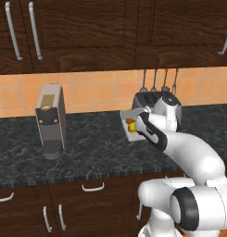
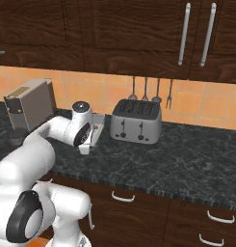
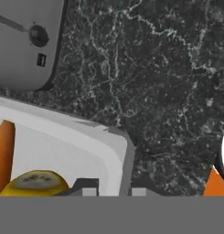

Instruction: Take the meat container that has the shrimp and place it on the second highest rack of the freezer. Then take the vegetable container that has the lemon and carrot and place it on the highest rack of the freezer.

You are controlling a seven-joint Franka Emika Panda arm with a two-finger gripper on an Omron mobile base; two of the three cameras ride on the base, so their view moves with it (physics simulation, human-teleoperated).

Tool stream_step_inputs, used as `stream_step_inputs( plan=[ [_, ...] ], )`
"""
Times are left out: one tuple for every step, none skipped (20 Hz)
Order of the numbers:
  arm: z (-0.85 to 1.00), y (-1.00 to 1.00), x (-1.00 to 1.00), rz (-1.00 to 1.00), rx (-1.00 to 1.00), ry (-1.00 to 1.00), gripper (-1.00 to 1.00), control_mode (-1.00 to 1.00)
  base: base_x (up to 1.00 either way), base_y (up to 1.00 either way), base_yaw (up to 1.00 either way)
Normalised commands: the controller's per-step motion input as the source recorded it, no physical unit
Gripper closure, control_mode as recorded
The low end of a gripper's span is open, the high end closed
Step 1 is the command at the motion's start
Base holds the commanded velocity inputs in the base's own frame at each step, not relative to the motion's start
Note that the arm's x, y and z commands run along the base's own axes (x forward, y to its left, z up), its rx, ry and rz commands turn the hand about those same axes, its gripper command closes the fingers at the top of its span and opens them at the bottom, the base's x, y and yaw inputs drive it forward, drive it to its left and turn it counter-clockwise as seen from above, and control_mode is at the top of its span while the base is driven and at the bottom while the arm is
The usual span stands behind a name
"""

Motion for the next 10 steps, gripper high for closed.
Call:
stream_step_inputs(
  plan=[
    [1.0,-0.14,-0.83,-0.15,0.0,0.0,1.0,-1.0,0.0,0.0,0.0],
    [0.83,-0.04,-0.94,-0.17,0.0,0.0,1.0,-1.0,0.0,0.0,0.0],
    [0.87,0.0,-0.96,-0.18,0.0,0.0,1.0,-1.0,0.0,0.0,0.0],
    [1.0,0.0,-1.0,-0.19,0.0,0.0,1.0,-1.0,0.0,0.0,0.0],
    [1.0,0.0,-1.0,-0.17,0.0,0.0,1.0,-1.0,0.0,0.0,0.0],
    [0.96,0.0,-1.0,-0.1,0.0,0.0,1.0,-1.0,0.0,0.0,0.0],
    [0.81,0.0,-1.0,-0.07,0.0,0.0,1.0,-1.0,0.0,0.0,0.0],
    [0.61,0.0,-1.0,-0.04,0.0,-0.01,1.0,-1.0,0.0,0.0,0.0],
    [0.44,0.0,-1.0,-0.03,0.0,-0.07,1.0,-1.0,0.0,0.0,0.0],
    [0.24,0.0,-1.0,0.0,0.0,-0.13,1.0,-1.0,0.0,0.0,0.0]
  ],
)
